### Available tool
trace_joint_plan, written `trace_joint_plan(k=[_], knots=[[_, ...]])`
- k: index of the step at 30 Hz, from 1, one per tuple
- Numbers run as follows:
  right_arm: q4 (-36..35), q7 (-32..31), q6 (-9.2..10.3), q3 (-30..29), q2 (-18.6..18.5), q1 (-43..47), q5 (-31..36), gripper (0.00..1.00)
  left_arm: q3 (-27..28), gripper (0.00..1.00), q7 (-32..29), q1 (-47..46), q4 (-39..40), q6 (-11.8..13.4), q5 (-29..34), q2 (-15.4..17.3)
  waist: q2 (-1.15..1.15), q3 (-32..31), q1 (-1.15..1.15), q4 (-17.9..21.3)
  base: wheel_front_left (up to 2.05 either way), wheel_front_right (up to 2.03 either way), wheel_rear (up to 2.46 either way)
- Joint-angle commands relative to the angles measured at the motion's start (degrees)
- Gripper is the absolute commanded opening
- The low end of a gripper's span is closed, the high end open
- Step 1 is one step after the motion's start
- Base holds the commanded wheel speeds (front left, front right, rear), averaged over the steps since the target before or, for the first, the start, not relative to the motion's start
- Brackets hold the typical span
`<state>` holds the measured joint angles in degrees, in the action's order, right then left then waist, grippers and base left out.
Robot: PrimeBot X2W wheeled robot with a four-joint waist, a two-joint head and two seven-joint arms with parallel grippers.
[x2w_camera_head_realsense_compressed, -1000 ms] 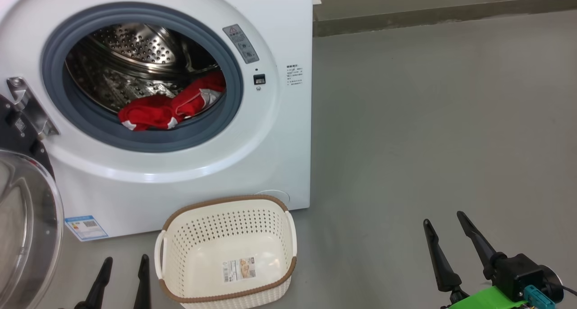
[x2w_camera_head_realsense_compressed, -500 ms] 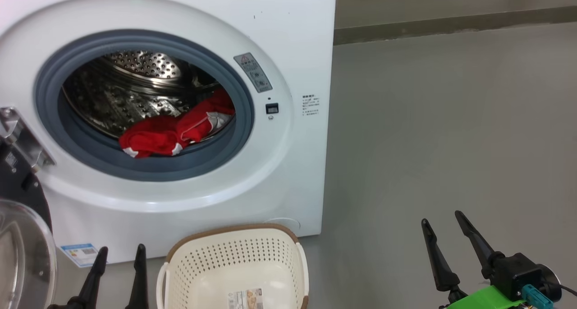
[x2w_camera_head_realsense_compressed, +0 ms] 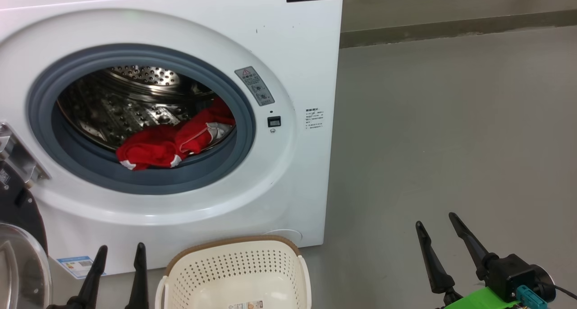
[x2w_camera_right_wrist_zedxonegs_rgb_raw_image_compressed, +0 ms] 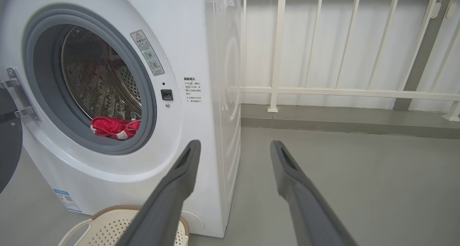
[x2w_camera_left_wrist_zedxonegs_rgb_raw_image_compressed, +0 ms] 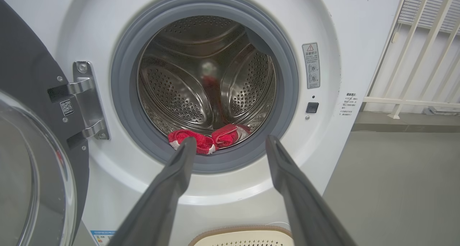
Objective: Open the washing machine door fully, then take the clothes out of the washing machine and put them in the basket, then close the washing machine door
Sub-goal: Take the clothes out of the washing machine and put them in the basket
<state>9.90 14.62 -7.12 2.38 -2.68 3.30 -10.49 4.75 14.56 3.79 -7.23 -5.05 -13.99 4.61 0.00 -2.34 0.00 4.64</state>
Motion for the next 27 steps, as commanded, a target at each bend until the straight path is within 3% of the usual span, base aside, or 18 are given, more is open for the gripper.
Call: trace_joint_plan(k=[1, 15, 27], knots=[[-1.2, 0.4, -0.36, 1.3, -0.3, -2.6, -0.1, 1.0, 2.0, 1.0, 0.4, -1.0, 1.7, 0.2, 0.9, 0.6, 0.0, -0.1, 0.0, 0.0, 0.0, 0.0, 0.0], [-1.5, 0.4, -0.36, 1.6, -0.5, -2.1, -0.2, 1.0, 1.5, 1.0, 0.1, -1.3, 1.0, 0.8, 1.5, 0.5, 0.0, 0.4, 0.0, -0.9, 0.0, 0.0, 0.0], [-1.6, 0.4, -0.36, 2.4, -0.9, -3.1, -0.2, 1.0, 1.0, 1.0, -3.0, -8.0, -2.8, 2.2, 1.3, 1.4, 0.0, 3.0, 0.0, -1.9, 0.0, 0.0, 0.0]])
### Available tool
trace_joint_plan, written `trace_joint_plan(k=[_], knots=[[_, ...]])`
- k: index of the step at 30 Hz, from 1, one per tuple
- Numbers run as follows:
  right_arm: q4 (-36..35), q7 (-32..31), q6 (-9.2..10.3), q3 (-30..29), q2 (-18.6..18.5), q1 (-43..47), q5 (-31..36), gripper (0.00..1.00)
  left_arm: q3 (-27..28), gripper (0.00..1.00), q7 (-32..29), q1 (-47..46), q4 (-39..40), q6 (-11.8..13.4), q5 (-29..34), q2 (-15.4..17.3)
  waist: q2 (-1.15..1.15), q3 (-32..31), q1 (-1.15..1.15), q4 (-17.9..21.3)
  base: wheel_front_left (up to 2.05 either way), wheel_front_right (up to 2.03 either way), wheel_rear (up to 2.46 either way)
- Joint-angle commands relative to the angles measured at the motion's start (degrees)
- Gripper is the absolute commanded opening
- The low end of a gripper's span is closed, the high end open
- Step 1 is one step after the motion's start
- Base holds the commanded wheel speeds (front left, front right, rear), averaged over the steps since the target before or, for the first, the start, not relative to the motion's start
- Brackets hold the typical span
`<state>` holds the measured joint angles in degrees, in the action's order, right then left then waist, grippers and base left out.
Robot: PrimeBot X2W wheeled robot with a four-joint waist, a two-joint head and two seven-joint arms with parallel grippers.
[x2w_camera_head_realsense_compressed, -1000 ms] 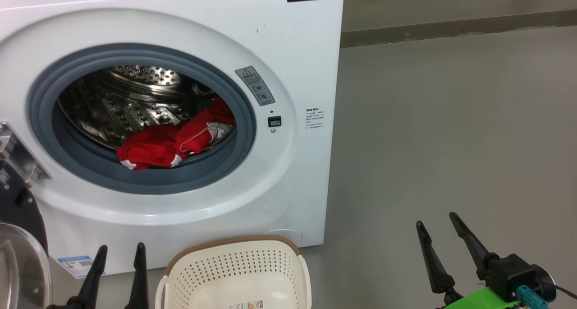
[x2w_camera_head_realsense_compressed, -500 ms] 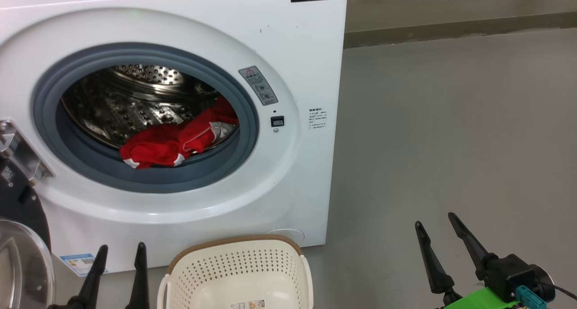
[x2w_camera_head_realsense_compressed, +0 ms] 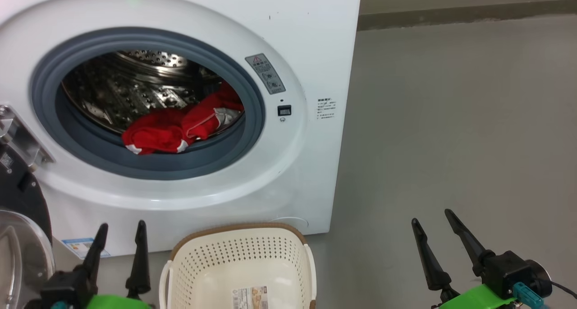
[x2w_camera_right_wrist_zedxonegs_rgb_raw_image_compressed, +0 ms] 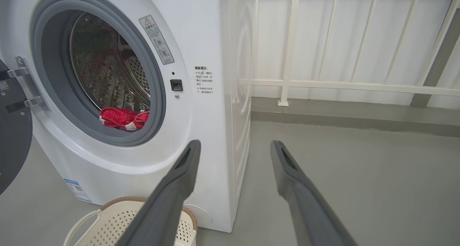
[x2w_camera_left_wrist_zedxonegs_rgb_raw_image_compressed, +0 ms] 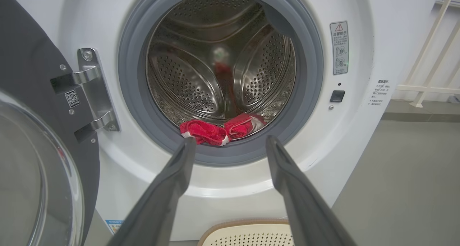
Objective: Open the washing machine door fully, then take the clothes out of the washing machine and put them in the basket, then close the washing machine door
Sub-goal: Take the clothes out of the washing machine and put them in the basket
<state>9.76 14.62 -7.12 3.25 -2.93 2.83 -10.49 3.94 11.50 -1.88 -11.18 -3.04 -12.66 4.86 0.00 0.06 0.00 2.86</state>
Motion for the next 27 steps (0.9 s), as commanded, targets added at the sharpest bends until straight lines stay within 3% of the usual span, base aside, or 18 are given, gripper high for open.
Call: trace_joint_plan(k=[1, 12, 27], knots=[[-1.5, 0.4, -0.36, 1.6, -0.7, -2.8, -0.2, 1.0, 1.8, 1.0, 0.0, -3.1, 0.9, 0.1, -0.1, 1.3, 0.0, 1.2, 0.0, -0.1, 0.0, 0.0, 0.0], [-2.7, 0.4, -0.36, 1.4, -0.6, -7.0, -0.4, 1.0, 0.8, 1.0, 0.7, -15.6, -3.7, 0.6, 0.3, 3.0, 0.0, 9.9, 0.0, 0.2, 0.0, 0.0, 0.0], [-2.8, 0.4, -0.36, 3.2, -0.4, -14.1, -1.3, 1.0, -0.5, 1.0, -0.4, -34.8, -13.4, 1.8, 3.0, 8.1, 0.0, 21.5, 0.0, 2.4, 0.0, 0.0, 0.0]])
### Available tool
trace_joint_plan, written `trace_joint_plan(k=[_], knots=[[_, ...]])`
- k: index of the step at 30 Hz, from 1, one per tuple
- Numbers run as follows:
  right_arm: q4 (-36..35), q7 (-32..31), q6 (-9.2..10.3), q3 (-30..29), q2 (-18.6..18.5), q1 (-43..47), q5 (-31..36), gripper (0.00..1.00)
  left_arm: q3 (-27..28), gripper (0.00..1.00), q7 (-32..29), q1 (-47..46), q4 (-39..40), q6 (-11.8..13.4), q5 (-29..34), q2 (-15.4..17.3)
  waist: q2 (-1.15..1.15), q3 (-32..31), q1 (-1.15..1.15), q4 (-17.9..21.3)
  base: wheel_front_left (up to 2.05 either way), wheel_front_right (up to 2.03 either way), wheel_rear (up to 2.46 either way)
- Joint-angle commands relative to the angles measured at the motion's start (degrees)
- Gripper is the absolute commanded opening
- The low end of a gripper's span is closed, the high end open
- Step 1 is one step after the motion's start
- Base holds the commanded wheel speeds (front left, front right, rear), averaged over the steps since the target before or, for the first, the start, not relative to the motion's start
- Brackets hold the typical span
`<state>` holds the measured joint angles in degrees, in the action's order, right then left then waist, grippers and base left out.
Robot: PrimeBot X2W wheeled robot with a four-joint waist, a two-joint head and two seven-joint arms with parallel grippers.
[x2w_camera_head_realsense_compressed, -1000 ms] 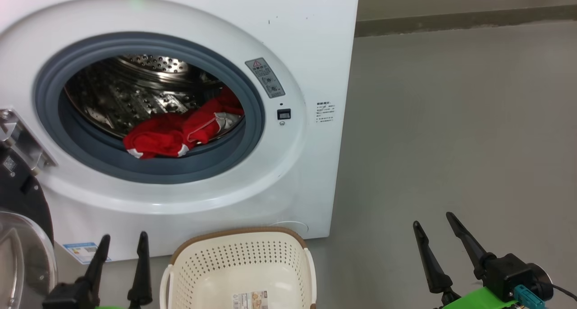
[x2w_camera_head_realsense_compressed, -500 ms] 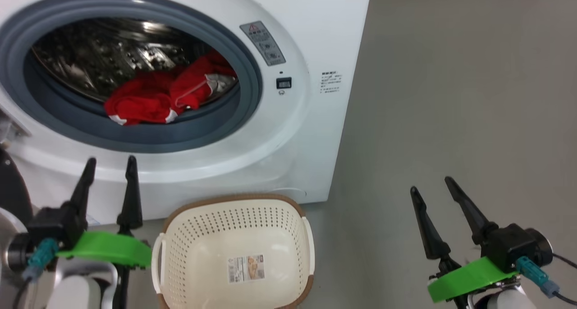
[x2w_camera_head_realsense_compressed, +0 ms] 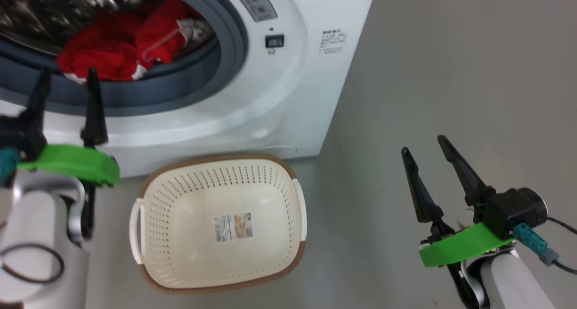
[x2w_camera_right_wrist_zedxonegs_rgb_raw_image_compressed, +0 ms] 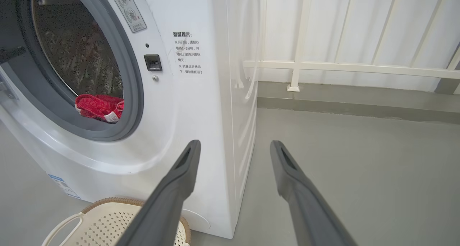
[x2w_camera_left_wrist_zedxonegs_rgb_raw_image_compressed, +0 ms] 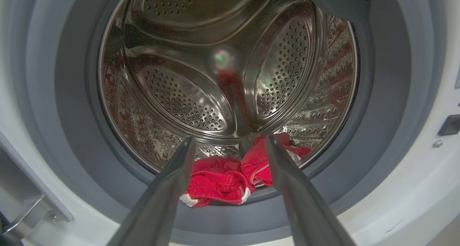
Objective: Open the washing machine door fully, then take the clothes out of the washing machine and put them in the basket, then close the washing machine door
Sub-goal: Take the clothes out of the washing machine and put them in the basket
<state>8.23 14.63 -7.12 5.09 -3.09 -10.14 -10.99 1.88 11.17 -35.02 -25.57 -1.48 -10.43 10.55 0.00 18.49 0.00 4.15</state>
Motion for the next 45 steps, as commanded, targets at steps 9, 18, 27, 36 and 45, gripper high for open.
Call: trace_joint_plan(k=[9, 18, 27, 36, 45], knots=[[-0.7, 0.4, -0.36, 2.2, 0.0, -4.4, -2.0, 1.0, -0.5, 1.0, -2.6, -13.1, -9.1, -0.1, 2.7, 6.1, 0.0, 8.8, 0.0, 3.1, 0.0, 0.0, 0.0], [0.0, 0.4, -0.36, 3.6, 0.1, -6.1, -2.9, 1.0, -4.9, 1.0, -5.3, -21.0, -17.0, 0.1, 7.8, 9.9, 0.0, 11.9, 0.0, 4.8, 0.0, 0.0, 0.0], [0.5, 0.4, -0.36, 5.1, 0.2, -6.3, -4.8, 1.0, -9.1, 1.0, -8.6, -25.6, -25.1, 1.0, 12.8, 14.6, 0.0, 12.9, 0.0, 7.1, 0.0, 0.0, 0.0], [1.2, 0.4, -0.36, 7.0, 0.2, -6.5, -5.5, 1.0, -10.5, 1.0, -8.9, -27.5, -30.6, 2.1, 14.0, 16.7, 0.0, 13.8, 0.0, 8.7, 0.0, 0.0, 0.0], [1.8, 0.4, -0.36, 8.8, 0.2, -7.2, -6.2, 1.0, -12.7, 1.0, -8.2, -29.3, -34.7, 2.1, 15.2, 18.0, 0.0, 14.3, 0.0, 10.1, 0.0, 0.0, 0.0]])
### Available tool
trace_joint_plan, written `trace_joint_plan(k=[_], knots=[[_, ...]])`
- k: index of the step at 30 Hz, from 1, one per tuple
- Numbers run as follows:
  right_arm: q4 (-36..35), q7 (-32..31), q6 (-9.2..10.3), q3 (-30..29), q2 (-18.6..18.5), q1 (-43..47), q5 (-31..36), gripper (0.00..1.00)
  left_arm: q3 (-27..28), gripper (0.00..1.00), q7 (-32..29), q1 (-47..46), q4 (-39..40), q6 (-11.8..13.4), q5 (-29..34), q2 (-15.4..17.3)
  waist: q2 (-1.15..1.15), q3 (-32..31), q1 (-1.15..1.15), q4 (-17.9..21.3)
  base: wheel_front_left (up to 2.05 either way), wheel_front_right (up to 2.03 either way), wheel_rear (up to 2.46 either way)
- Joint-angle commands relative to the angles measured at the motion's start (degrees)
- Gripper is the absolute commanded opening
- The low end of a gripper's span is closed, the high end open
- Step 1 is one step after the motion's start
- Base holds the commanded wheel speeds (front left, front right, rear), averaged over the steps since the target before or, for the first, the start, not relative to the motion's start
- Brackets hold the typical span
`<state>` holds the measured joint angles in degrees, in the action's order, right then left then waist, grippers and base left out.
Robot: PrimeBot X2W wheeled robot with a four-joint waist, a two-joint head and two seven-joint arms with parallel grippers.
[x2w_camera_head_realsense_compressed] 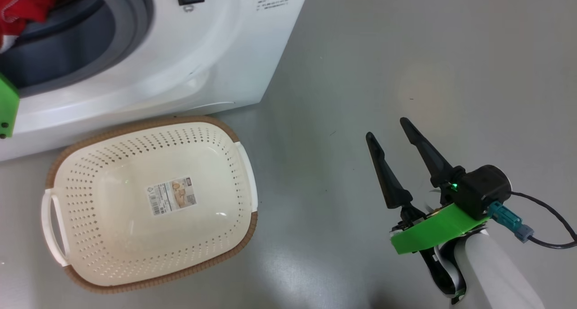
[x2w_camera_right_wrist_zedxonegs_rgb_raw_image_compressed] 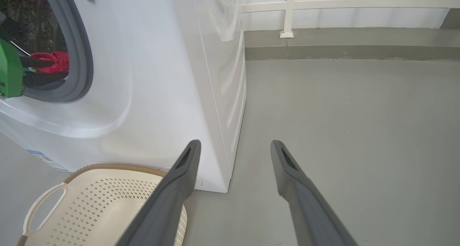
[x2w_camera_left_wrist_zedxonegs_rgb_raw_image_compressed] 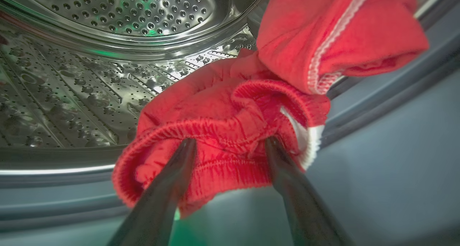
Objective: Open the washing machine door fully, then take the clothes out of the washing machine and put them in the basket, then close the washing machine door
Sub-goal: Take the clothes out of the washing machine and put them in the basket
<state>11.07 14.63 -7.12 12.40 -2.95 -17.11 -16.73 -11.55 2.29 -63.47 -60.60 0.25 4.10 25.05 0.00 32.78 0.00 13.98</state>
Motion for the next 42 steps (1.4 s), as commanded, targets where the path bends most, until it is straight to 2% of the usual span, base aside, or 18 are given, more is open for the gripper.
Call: trace_joint_plan(k=[1, 3, 4, 5, 6, 7, 8, 14, 26, 29, 35, 42], knots=[[-1.0, 0.4, -0.36, 1.6, 0.1, -0.1, -0.5, 1.0, 0.5, 1.0, 0.9, -0.9, 0.0, 0.3, 0.6, 3.6, 0.0, 0.0, 0.0, 0.4, 0.0, 0.0, 0.0], [-0.9, 0.4, -0.36, 1.9, 0.1, 0.0, -0.6, 1.0, 0.3, 1.0, 1.3, -1.0, -0.8, 0.0, 0.4, 3.6, 0.0, 0.0, 0.0, 0.8, 0.0, 0.0, 0.0], [-0.9, 0.4, -0.36, 2.0, 0.1, 0.1, -0.6, 1.0, 0.3, 0.92, 1.5, -1.1, -1.3, -0.1, 0.3, 3.6, 0.0, -0.1, 0.0, 1.0, 0.0, 0.0, 0.0], [-0.8, 0.4, -0.36, 2.0, 0.1, 0.1, -0.6, 1.0, 0.0, 0.76, 1.5, -1.1, -1.7, -0.4, 0.3, 3.7, 0.0, 0.0, 0.0, 1.2, 0.0, 0.0, 0.0], [-0.8, 0.4, -0.36, 2.0, 0.1, 0.0, -0.6, 1.0, 0.0, 0.41, 1.8, -1.2, -2.1, -0.5, 0.1, 3.7, 0.0, 0.0, 0.0, 1.3, 0.0, 0.0, 0.0], [-0.8, 0.4, -0.36, 2.0, 0.1, 0.0, -0.7, 1.0, -0.2, 0.29, 2.1, -1.3, -2.4, -0.6, 0.1, 3.7, 0.0, 0.0, 0.0, 1.5, 0.0, 0.0, 0.0], [-0.8, 0.4, -0.36, 2.0, 0.1, 0.0, -0.7, 1.0, -0.3, 0.0, 2.4, -1.4, -2.6, -0.6, 0.1, 3.7, 0.0, 0.0, 0.0, 1.5, 0.0, 0.0, 0.0], [-0.6, 0.4, -0.36, 1.8, 0.1, 0.1, -0.7, 1.0, -0.4, 0.0, 5.3, -1.7, -3.3, 0.4, -0.5, 3.4, 0.0, -0.1, 0.0, 1.5, 0.0, 0.0, 0.0], [-1.0, 0.4, -0.36, 1.8, 0.1, -0.1, -0.8, 1.0, 3.8, 0.0, 12.3, 1.7, -0.2, 1.8, -7.0, 1.2, 0.0, -1.5, 0.0, -0.6, 0.0, 0.0, 0.0], [-1.1, 0.4, -0.36, 1.7, 0.1, 0.0, -0.7, 1.0, 5.1, 0.0, 12.6, 3.6, 4.1, 2.8, -8.5, 0.7, 0.0, -1.8, 0.0, -1.5, 0.0, 0.0, 0.0], [-1.5, 0.4, -0.36, 0.7, 0.1, 0.2, -0.4, 1.0, 7.0, 0.0, 12.7, 11.7, 19.2, 5.0, -9.5, -0.2, 0.0, -3.2, 0.0, -3.1, 0.0, 0.0, 0.0], [-1.4, 0.4, -0.36, 0.3, 0.1, 1.2, 0.0, 1.0, 9.3, 0.0, 12.7, 20.8, 30.5, 6.1, -10.7, -2.2, 0.0, -6.5, 0.0, -4.6, 0.0, 0.0, 0.0]])
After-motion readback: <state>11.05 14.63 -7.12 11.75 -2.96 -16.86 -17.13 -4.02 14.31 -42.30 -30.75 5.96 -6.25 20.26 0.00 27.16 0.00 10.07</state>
